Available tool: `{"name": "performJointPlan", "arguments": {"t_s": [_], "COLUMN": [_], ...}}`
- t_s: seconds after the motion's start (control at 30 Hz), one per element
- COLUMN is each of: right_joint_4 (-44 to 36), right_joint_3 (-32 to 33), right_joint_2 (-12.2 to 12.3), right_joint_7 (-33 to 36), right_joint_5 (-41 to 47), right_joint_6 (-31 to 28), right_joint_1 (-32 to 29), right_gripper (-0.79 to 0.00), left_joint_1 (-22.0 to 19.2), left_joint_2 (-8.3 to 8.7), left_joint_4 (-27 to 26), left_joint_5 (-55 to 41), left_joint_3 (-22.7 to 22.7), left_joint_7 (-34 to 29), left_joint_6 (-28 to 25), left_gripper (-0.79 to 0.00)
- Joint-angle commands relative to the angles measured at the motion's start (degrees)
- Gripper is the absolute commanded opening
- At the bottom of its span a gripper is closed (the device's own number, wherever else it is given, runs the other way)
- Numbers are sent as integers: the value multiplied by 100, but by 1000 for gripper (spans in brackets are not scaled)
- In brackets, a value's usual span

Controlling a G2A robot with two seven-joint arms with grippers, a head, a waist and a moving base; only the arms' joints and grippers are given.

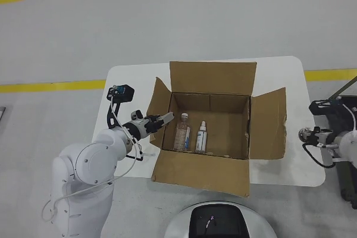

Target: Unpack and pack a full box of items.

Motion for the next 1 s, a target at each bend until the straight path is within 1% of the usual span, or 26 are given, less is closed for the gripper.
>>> {"name": "performJointPlan", "arguments": {"t_s": [0.0, 0.07, 0.17, 0.23, 0.27, 0.37, 0.47, 0.57, 0.6, 0.63, 0.67, 0.97], "right_joint_4": [-251, -408, -532, -526, -531, -599, -548, -471, -488, -513, -498, -498], "right_joint_3": [602, 1060, 1614, 1856, 1945, 2023, 1845, 1534, 1411, 1268, 1215, 1215], "right_joint_2": [-11, -21, -64, -93, -99, -100, -98, -81, -69, -54, -49, -49], "right_joint_7": [-87, -181, -444, -542, -569, -581, -571, -577, -519, -413, -361, -361], "right_joint_5": [980, 1751, 3207, 4179, 4552, 5313, 5949, 6256, 6296, 6355, 6365, 6365], "right_joint_6": [190, 304, 394, 331, 201, -254, -433, -539, -653, -927, -1008, -1008], "right_joint_1": [10, -5, -35, -70, -91, -189, -248, -231, -198, -129, -116, -116], "right_gripper": [-785, -785, -785, -785, -785, -785, -785, -785, -785, -785, -785, -785], "left_joint_1": [0, 0, 0, 0, 0, 0, 0, 0, 0, 0, 0, 0], "left_joint_2": [0, 0, 0, 0, 0, 0, 0, 0, 0, 0, 0, 0], "left_joint_4": [0, 0, 0, 0, 0, 0, 0, 0, 0, 0, 0, 0], "left_joint_5": [0, 0, 0, 0, 0, 0, 0, 0, 0, 0, 0, 0], "left_joint_3": [0, 0, 0, 0, 0, 0, 0, 0, 0, 0, 0, 0], "left_joint_7": [0, 0, 0, 0, 0, 0, 0, 0, 0, 0, 0, 0], "left_joint_6": [0, 0, 0, 0, 0, 0, 0, 0, 0, 0, 0, 0], "left_gripper": [0, 0, 0, 0, 0, 0, 0, 0, 0, 0, 0, 0]}}
